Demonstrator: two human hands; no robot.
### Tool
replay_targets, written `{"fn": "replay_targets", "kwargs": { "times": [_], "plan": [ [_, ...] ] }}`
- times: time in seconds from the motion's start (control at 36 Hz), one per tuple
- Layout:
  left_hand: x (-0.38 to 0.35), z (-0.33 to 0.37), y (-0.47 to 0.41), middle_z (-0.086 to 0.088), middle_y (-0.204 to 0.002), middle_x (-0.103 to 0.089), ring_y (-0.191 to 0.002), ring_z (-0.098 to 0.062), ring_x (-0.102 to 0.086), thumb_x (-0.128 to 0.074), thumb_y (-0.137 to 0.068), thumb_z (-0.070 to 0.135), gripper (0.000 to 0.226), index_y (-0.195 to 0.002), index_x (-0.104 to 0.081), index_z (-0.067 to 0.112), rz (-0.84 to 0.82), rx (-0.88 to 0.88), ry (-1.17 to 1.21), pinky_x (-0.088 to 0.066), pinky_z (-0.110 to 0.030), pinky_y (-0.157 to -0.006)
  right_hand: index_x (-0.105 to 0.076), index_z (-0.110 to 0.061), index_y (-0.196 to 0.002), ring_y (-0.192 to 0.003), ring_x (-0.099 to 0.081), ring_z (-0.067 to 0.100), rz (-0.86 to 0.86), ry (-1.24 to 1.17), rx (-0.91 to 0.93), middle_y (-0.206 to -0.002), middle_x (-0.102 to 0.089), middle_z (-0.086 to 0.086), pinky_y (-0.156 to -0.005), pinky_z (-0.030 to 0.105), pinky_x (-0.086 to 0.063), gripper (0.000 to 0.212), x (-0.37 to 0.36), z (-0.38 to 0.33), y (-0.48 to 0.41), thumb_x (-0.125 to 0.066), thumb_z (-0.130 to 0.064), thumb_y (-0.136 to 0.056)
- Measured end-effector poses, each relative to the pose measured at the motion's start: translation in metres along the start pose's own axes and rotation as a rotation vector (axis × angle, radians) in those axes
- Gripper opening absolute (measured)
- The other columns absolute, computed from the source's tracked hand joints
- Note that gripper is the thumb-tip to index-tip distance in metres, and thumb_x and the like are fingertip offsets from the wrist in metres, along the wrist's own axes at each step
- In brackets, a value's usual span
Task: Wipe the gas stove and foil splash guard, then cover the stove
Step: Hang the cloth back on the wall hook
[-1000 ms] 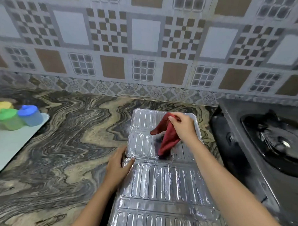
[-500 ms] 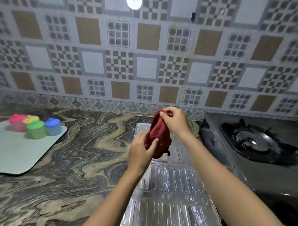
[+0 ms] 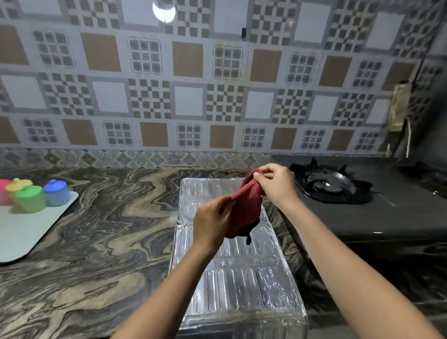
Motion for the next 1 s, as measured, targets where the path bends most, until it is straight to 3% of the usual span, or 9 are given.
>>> {"fn": "replay_targets", "kwargs": {
  "times": [0.11, 0.19, 0.33, 0.47, 0.61, 0.67, 0.78, 0.89, 1.0],
  "plan": [
    [-0.002, 0.016, -0.009, -0.005, -0.093, -0.074, -0.084, -0.023, -0.067, -0.063, -0.086, 0.020, 0.016, -0.097, -0.072, 0.013, -0.024, -0.065, -0.070, -0.042, -0.024, -0.070, -0.069, -0.008, -0.091, -0.093, -0.067, 0.024, -0.007, 0.076, 0.000, -0.091, -0.072, 0.014, -0.082, 0.040, -0.054, 0.013, 0.019, 0.014, 0.010, -0.065, -0.016, -0.082],
    [-0.005, 0.034, -0.017, -0.005, -0.096, -0.073, -0.088, -0.023, -0.066, -0.064, -0.085, 0.017, 0.015, -0.097, -0.072, 0.012, -0.054, -0.135, -0.084, -0.042, -0.024, -0.076, -0.069, -0.012, -0.091, -0.094, -0.066, 0.022, -0.024, 0.133, 0.016, -0.092, -0.072, 0.011, -0.082, 0.031, -0.051, 0.012, 0.030, 0.022, 0.015, -0.065, -0.018, -0.082],
    [-0.014, 0.066, -0.033, -0.008, -0.093, -0.072, -0.085, -0.024, -0.065, -0.065, -0.082, 0.008, 0.013, -0.093, -0.072, 0.008, -0.094, -0.262, -0.085, -0.040, -0.020, -0.075, -0.066, -0.010, -0.105, -0.097, -0.064, 0.021, -0.084, 0.152, 0.107, -0.100, -0.071, 0.007, -0.092, 0.034, -0.049, 0.022, 0.044, 0.025, 0.013, -0.062, -0.018, -0.085],
    [-0.028, 0.089, -0.057, -0.009, -0.090, -0.072, -0.082, -0.024, -0.066, -0.064, -0.079, 0.008, 0.015, -0.092, -0.072, 0.006, -0.101, -0.329, -0.125, -0.042, -0.018, -0.074, -0.063, -0.012, -0.116, -0.097, -0.063, 0.009, -0.250, 0.020, 0.195, -0.107, -0.068, -0.001, -0.087, 0.015, -0.046, 0.029, 0.051, 0.025, 0.002, -0.061, -0.022, -0.088],
    [-0.050, 0.110, -0.087, -0.005, -0.094, -0.073, -0.085, -0.021, -0.066, -0.063, -0.082, 0.010, 0.016, -0.096, -0.073, 0.011, -0.074, -0.318, -0.177, -0.052, -0.033, -0.079, -0.068, -0.016, -0.106, -0.093, -0.065, 0.007, -0.333, -0.070, 0.256, -0.100, -0.070, -0.005, -0.084, 0.020, -0.050, 0.026, 0.056, 0.040, -0.029, -0.067, -0.029, -0.083],
    [-0.061, 0.119, -0.099, -0.005, -0.095, -0.072, -0.085, -0.020, -0.066, -0.063, -0.082, 0.009, 0.017, -0.096, -0.073, 0.011, -0.055, -0.327, -0.201, -0.052, -0.033, -0.080, -0.069, -0.015, -0.098, -0.086, -0.065, 0.008, -0.300, -0.076, 0.295, -0.090, -0.070, -0.004, -0.075, 0.017, -0.049, 0.019, 0.064, 0.044, -0.047, -0.069, -0.025, -0.083],
    [-0.085, 0.131, -0.125, -0.003, -0.096, -0.071, -0.082, -0.013, -0.062, -0.064, -0.083, 0.010, 0.018, -0.100, -0.072, 0.012, -0.013, -0.276, -0.223, -0.050, -0.025, -0.079, -0.070, -0.013, -0.086, -0.080, -0.067, 0.019, -0.275, -0.100, 0.366, -0.081, -0.071, 0.002, -0.071, 0.030, -0.053, 0.005, 0.084, 0.049, -0.090, -0.067, -0.015, -0.083],
    [-0.112, 0.142, -0.151, -0.002, -0.097, -0.072, -0.080, -0.008, -0.057, -0.065, -0.083, 0.012, 0.018, -0.100, -0.072, 0.014, 0.013, -0.226, -0.254, -0.045, -0.020, -0.077, -0.072, -0.013, -0.087, -0.072, -0.063, 0.009, -0.195, -0.035, 0.436, -0.079, -0.071, -0.001, -0.061, 0.007, -0.043, 0.008, 0.118, 0.058, -0.137, -0.066, -0.014, -0.083],
    [-0.140, 0.148, -0.164, 0.000, -0.095, -0.072, -0.078, -0.007, -0.057, -0.066, -0.082, 0.012, 0.017, -0.098, -0.073, 0.014, 0.042, -0.177, -0.257, -0.044, -0.017, -0.076, -0.073, -0.015, -0.089, -0.072, -0.066, 0.010, -0.216, -0.050, 0.483, -0.080, -0.072, -0.002, -0.066, 0.012, -0.049, 0.009, 0.141, 0.068, -0.173, -0.066, -0.014, -0.084]
  ]
}}
Point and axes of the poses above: each hand's wrist, its own y-axis away from the middle knuckle, its own x-axis out of the back of the hand, z = x × y, the point moved 7 cm from there along -y, towards the middle knuckle
